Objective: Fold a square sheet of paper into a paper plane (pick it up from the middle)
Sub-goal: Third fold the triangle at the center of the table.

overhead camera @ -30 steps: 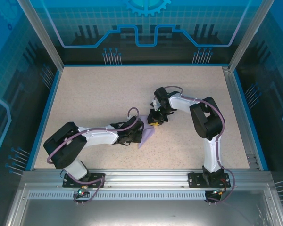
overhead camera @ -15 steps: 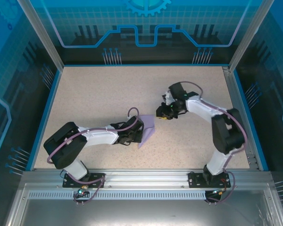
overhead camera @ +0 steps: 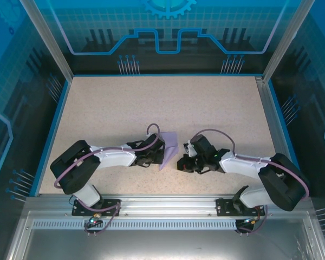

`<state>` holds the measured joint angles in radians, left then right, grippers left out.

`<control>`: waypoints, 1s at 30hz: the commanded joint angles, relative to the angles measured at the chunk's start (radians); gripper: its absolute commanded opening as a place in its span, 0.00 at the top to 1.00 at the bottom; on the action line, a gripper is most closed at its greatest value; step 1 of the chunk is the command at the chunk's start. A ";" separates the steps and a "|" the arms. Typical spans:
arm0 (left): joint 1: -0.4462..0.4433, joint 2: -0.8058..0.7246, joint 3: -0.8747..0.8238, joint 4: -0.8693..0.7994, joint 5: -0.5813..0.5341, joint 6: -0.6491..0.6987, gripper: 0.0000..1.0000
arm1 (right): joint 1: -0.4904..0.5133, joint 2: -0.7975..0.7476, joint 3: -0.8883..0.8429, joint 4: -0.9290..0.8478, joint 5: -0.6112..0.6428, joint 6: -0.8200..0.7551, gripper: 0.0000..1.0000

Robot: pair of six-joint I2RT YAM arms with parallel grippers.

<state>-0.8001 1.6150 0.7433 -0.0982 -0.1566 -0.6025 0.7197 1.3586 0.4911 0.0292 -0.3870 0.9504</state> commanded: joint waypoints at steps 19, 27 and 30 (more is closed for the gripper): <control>0.008 0.023 -0.021 -0.023 0.025 0.009 1.00 | 0.162 0.228 0.012 0.492 0.071 0.199 1.00; 0.009 0.023 -0.018 -0.027 0.026 0.012 1.00 | 0.162 0.304 0.036 0.584 0.065 0.215 1.00; 0.009 0.023 -0.019 -0.026 0.025 0.012 1.00 | 0.162 0.323 0.044 0.585 0.061 0.217 1.00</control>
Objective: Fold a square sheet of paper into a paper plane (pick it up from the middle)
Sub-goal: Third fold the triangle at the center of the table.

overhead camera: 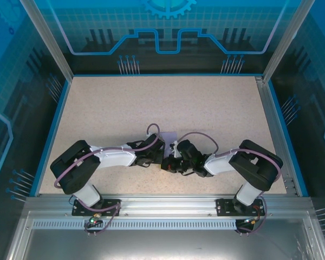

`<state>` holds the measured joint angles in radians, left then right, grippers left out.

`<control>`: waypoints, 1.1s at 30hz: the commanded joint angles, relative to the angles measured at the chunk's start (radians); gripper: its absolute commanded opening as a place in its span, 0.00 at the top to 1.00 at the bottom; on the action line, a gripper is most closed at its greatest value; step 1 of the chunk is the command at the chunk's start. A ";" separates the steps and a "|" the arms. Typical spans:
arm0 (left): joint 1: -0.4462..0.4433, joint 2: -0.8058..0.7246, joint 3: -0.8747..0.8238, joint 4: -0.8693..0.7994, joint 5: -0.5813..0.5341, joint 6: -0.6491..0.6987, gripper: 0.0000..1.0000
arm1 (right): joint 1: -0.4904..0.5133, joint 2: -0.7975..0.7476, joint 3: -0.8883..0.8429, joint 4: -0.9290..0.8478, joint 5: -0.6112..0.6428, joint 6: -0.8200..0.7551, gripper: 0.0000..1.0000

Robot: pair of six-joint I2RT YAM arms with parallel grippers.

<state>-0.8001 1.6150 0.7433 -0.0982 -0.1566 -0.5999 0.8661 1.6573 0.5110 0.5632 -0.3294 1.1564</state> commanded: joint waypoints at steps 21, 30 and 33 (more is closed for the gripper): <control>0.009 0.025 -0.024 -0.021 0.025 0.009 1.00 | -0.004 0.028 0.003 0.003 0.013 -0.020 1.00; 0.009 0.029 -0.018 -0.025 0.023 0.013 1.00 | -0.089 -0.106 -0.037 -0.044 0.018 -0.061 1.00; 0.009 0.032 -0.020 -0.024 0.024 0.013 1.00 | -0.105 -0.072 -0.021 -0.016 0.000 -0.052 1.00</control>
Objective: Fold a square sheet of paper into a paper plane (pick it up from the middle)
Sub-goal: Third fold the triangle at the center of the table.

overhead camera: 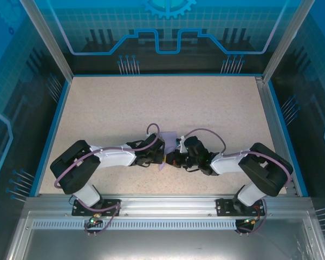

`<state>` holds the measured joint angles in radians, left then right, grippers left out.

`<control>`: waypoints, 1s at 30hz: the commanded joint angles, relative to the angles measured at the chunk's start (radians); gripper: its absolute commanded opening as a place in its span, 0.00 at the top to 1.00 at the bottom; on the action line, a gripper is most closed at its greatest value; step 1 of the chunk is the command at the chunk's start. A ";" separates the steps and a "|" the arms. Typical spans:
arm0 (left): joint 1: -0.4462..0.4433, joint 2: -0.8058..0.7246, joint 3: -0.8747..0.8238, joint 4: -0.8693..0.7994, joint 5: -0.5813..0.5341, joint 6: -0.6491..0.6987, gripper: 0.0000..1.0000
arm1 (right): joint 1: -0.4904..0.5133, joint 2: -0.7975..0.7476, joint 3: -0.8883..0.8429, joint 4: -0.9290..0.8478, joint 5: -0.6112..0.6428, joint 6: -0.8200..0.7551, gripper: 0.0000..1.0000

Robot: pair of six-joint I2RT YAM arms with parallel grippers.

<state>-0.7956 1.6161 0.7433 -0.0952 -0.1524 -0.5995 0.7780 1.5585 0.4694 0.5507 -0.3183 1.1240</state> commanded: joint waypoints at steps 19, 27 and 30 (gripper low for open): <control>0.004 0.036 -0.014 -0.033 0.022 0.018 1.00 | -0.032 0.154 0.044 0.003 -0.026 -0.035 1.00; 0.005 0.047 -0.013 -0.038 0.025 0.022 1.00 | -0.033 0.188 0.023 0.051 -0.019 -0.002 1.00; 0.005 0.044 -0.009 -0.042 0.024 0.026 1.00 | -0.037 0.113 0.041 -0.029 -0.004 -0.027 1.00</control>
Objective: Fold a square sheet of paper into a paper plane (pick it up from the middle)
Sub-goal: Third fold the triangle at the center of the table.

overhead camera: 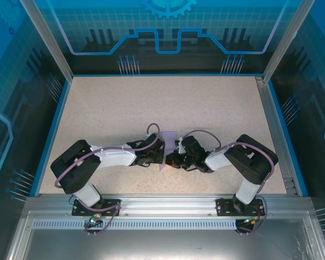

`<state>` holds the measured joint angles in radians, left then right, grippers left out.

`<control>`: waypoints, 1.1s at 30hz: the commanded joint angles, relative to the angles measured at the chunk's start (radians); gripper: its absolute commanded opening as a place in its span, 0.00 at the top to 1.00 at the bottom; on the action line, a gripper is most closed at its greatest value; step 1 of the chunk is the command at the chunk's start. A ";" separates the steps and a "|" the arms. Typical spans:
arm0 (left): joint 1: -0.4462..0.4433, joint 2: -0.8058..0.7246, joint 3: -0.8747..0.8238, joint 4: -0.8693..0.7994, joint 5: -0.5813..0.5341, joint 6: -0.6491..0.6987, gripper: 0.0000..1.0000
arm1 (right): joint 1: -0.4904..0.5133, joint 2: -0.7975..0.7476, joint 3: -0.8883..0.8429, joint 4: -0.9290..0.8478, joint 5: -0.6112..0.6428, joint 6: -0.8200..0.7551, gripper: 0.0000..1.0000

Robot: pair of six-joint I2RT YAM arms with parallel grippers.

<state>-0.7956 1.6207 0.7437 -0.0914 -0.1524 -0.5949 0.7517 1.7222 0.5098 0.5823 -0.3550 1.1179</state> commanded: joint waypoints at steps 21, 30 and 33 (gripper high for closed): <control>0.004 0.041 0.001 -0.059 0.023 0.023 1.00 | -0.115 -0.019 0.062 -0.169 -0.007 -0.102 1.00; 0.004 0.038 -0.008 -0.062 0.016 0.029 1.00 | -0.147 0.008 0.035 -0.203 0.003 -0.123 1.00; 0.004 0.039 -0.003 -0.064 0.016 0.030 1.00 | -0.150 -0.028 0.065 -0.244 -0.018 -0.143 1.00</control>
<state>-0.7956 1.6222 0.7456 -0.0906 -0.1524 -0.5919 0.6270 1.7164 0.5663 0.4385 -0.3824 1.0145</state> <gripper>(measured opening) 0.069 0.042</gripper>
